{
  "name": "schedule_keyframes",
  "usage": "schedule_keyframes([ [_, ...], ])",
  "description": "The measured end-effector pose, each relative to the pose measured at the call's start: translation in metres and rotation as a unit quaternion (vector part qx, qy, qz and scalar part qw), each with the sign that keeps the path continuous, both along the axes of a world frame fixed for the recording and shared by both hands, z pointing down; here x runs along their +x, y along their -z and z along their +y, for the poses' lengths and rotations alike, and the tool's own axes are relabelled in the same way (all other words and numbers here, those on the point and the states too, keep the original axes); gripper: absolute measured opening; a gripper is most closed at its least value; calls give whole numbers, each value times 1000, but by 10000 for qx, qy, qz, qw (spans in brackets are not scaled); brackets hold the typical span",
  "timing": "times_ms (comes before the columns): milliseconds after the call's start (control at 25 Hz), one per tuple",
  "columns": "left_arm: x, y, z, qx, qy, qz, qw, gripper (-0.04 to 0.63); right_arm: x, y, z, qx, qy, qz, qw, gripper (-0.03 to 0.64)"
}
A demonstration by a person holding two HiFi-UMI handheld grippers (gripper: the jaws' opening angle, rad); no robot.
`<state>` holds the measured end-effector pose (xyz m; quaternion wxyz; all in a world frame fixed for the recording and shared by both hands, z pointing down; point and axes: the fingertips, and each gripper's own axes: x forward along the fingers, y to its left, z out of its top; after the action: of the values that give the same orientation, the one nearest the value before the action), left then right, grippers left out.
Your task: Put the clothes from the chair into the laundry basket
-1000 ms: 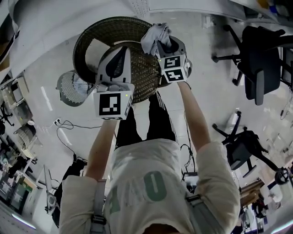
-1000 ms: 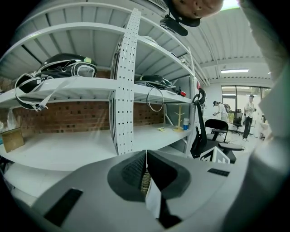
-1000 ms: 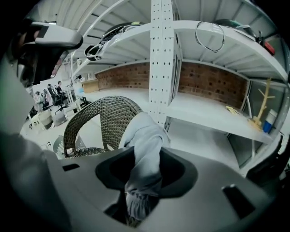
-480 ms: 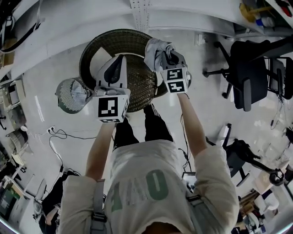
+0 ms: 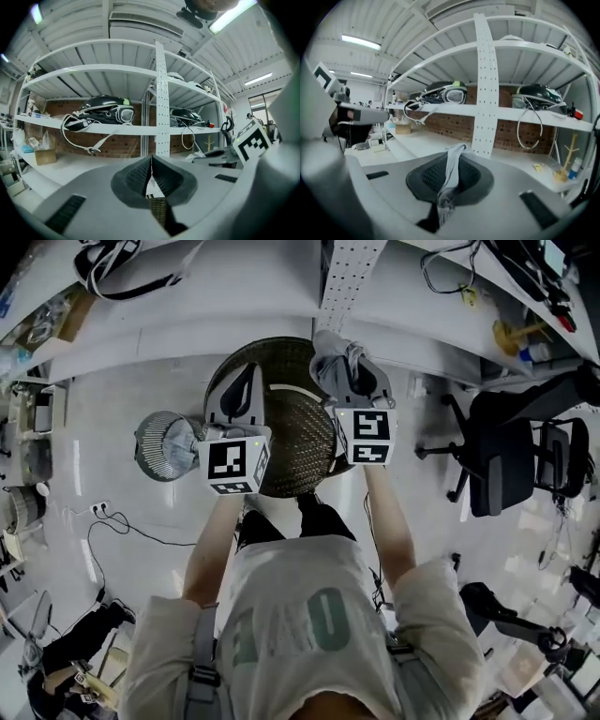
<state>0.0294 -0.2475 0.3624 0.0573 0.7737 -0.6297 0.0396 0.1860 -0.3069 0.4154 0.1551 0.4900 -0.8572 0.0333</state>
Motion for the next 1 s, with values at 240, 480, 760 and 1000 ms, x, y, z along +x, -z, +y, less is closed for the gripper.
schedule_keyframes([
  [240, -65, 57, 18, 501, 548, -100, 9972, 18, -80, 111, 15, 953, 726, -448, 9918, 32],
  [480, -118, 94, 50, 621, 876, -183, 9940, 18, -145, 176, 61, 1166, 1418, -1009, 9778, 31],
  [760, -164, 129, 80, 1033, 1319, -277, 9855, 18, -218, 201, 104, 1358, 2187, -1157, 9593, 31],
  [1000, -205, 133, 111, 1074, 1795, -245, 9776, 18, -264, 201, 128, 1327, 2684, -1114, 9476, 31],
])
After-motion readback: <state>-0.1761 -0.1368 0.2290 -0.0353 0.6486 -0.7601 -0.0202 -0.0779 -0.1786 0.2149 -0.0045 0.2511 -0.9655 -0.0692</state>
